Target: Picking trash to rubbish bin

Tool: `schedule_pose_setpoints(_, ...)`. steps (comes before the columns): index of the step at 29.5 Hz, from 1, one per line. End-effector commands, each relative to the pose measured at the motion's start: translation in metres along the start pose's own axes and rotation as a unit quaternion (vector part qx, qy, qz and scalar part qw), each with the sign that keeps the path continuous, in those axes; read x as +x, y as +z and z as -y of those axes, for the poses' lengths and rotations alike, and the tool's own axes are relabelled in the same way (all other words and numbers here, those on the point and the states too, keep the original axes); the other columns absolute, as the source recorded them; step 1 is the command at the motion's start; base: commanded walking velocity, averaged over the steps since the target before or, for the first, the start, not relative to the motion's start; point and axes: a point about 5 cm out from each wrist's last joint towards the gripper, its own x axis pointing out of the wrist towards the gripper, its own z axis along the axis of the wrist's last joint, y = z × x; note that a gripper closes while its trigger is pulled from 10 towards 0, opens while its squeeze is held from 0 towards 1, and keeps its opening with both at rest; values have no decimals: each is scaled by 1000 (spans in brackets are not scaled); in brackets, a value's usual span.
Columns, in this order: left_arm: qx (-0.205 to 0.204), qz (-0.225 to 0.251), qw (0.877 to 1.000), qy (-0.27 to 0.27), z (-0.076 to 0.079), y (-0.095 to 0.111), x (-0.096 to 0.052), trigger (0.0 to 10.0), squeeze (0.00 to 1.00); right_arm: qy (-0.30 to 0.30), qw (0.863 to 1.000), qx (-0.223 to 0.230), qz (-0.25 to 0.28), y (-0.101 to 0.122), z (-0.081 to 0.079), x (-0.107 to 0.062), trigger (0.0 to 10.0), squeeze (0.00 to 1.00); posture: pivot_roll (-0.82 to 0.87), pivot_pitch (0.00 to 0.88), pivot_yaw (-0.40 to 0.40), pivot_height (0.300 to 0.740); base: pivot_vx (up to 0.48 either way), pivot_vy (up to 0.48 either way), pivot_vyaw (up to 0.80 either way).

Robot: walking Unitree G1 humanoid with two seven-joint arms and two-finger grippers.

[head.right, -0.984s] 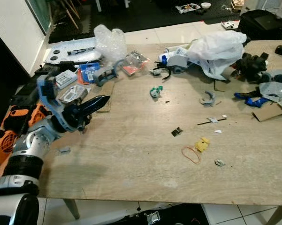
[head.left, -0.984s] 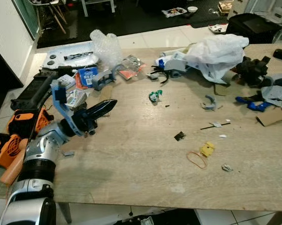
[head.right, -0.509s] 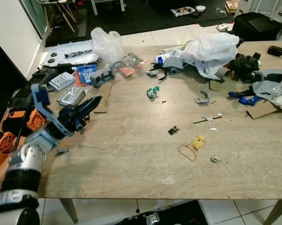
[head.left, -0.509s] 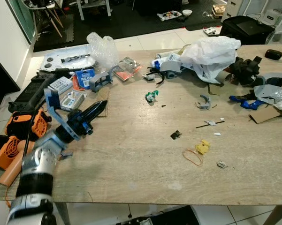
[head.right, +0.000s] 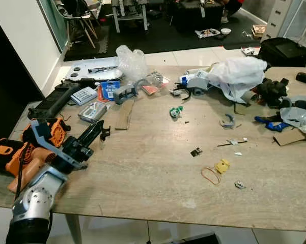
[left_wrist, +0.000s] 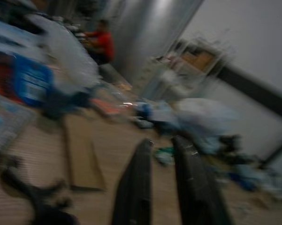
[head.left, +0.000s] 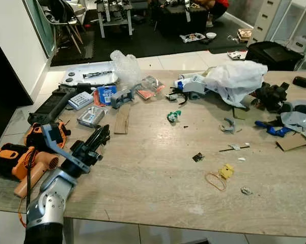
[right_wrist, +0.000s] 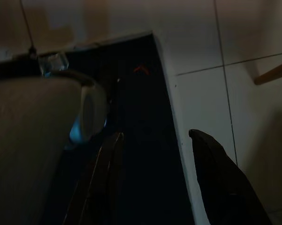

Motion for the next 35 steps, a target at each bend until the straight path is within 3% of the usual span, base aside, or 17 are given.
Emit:
schedule_pose_setpoints(1, 34, -6, 999, 25, 1, -1, 7, 10000, 1000, 6, 1000, 3, -19, -12, -3, -1, 10000, 0, -153, 191, 83, 740, 0, 0, 0)
schedule_pose_setpoints(2, 34, -6, 999, 25, 1, -1, 7, 10000, 1000, 6, 1000, 3, -19, -12, -3, -1, 10000, 0, -153, 191, 83, 740, 0, 0, 0)
schedule_pose_setpoints(8, 171, -41, 983, 51, 14, 2, 56, 10000, 1000, 8, 1000, 5, -24, -31, -6, -5, 10000, 0, -199, 269, 116, 740, 0, 0, 0)
schedule_pose_setpoints(11, 208, -52, 975, 52, 17, 1, 67, 10000, 1000, 13, 1000, 4, -16, -35, -8, -6, 10000, 0, -218, 303, 129, 740, 0, 0, 0)
schedule_pose_setpoints(12, 263, -72, 960, 72, 16, -1, 77, 10000, 1000, 21, 1000, 7, -4, -37, -12, -7, 10000, 0, -238, 336, 138, 740, 0, 0, 0)
schedule_pose_setpoints(14, 343, -109, 926, 112, 7, -1, 82, 10000, 1000, 29, 999, 10, 8, -38, -15, -8, 10000, 0, -251, 360, 144, 740, 0, 0, 0)
schedule_pose_setpoints(15, 352, -119, 918, 139, -2, 4, 85, 10000, 1000, 37, 999, 8, 16, -40, -18, -9, 10000, 0, -269, 392, 152, 740, 0, 0, 0)
schedule_pose_setpoints(17, 350, -119, 918, 144, -3, 5, 86, 10000, 1000, 39, 999, 6, 18, -41, -19, -10, 10000, 0, -269, 392, 152, 740, 0, 0, 0)
schedule_pose_setpoints(20, 371, -149, 894, 203, -15, 10, 91, 10000, 1000, 43, 999, -11, 21, -51, -20, -13, 10000, 0, -312, 453, 164, 740, 0, 0, 0)
schedule_pose_setpoints(21, 371, -149, 894, 203, -15, 10, 91, 10000, 1000, 43, 999, -11, 21, -51, -20, -13, 10000, 0, -312, 453, 164, 740, 0, 0, 0)
schedule_pose_setpoints(22, 375, -156, 886, 224, -18, 11, 92, 10000, 1000, 43, 999, -11, 21, -56, -19, -15, 10000, 0, -324, 463, 164, 740, 0, 0, 0)
schedule_pose_setpoints(24, 375, -159, 884, 230, -19, 12, 92, 10000, 1000, 42, 999, -10, 21, -58, -18, -16, 10000, 0, -327, 467, 164, 740, 0, 0, 0)
schedule_pose_setpoints(27, 355, -157, 890, 239, -19, 11, 94, 10000, 1000, 41, 999, -9, 20, -65, -16, -19, 10000, 0, -340, 476, 161, 740, 0, 0, 0)
schedule_pose_setpoints(28, 351, -157, 891, 243, -19, 10, 96, 10000, 0, 40, 999, -11, 17, -70, -14, -21, 10000, 0, -352, 482, 156, 740, 0, 0, 0)
schedule_pose_setpoints(32, 338, -166, 892, 251, -19, 4, 97, 10000, 0, 37, 999, -15, 9, -80, -10, -25, 10000, 0, -363, 487, 152, 740, 0, 0, 0)
schedule_pose_setpoints(33, 314, -177, 900, 246, -18, -2, 98, 10000, 0, 36, 999, -16, 11, -81, -8, -26, 10000, 0, -373, 492, 149, 740, 0, 0, 0)
schedule_pose_setpoints(35, 306, -189, 902, 240, -17, -6, 98, 10000, 0, 36, 999, -16, 13, -81, -7, -26, 10000, 0, -373, 492, 149, 740, 0, 0, 0)
